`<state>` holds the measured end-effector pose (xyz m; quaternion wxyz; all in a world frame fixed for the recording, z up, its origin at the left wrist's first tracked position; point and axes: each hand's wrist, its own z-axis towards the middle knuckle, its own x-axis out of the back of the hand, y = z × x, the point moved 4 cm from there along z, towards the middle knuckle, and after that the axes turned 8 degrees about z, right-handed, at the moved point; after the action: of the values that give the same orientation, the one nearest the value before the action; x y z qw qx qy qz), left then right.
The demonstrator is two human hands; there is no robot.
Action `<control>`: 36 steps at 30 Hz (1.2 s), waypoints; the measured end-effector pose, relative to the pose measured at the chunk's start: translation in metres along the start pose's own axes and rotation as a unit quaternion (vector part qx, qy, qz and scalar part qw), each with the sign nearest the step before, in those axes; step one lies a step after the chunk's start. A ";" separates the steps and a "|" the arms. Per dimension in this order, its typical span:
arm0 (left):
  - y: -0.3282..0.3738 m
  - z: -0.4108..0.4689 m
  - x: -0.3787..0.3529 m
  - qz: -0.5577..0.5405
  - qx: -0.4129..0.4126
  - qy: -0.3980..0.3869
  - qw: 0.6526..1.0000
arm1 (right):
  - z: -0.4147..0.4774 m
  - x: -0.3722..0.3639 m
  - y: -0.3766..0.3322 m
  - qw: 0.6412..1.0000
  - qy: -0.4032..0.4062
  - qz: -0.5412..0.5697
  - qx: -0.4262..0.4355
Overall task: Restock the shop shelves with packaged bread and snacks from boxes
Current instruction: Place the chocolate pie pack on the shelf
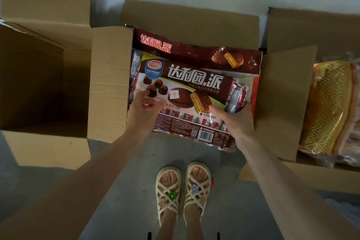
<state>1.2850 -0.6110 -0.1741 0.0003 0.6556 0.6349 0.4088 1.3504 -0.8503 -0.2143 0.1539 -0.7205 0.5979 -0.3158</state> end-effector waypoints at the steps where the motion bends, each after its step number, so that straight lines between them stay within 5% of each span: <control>1: 0.000 -0.001 0.000 0.004 -0.003 0.002 1.000 | -0.002 0.002 -0.002 1.000 0.001 0.009 0.006; 11: 0.005 -0.008 0.000 0.054 -0.013 0.041 0.998 | -0.018 0.051 -0.012 0.999 0.043 0.003 -0.001; 19: 0.016 -0.023 -0.004 0.088 0.013 0.000 0.996 | -0.037 0.090 -0.034 0.999 0.028 0.011 0.021; 30: 0.049 -0.055 0.025 -0.016 -0.031 -0.100 0.994 | -0.095 0.126 -0.084 0.999 -0.016 0.031 0.030; 36: 0.073 -0.093 0.073 -0.077 -0.019 -0.051 0.996 | -0.141 0.131 -0.126 0.997 -0.047 0.034 0.059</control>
<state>1.2857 -0.6122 -0.0354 0.0766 0.6248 0.6749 0.3851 1.3676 -0.9239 0.0025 0.2342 -0.7037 0.5943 -0.3111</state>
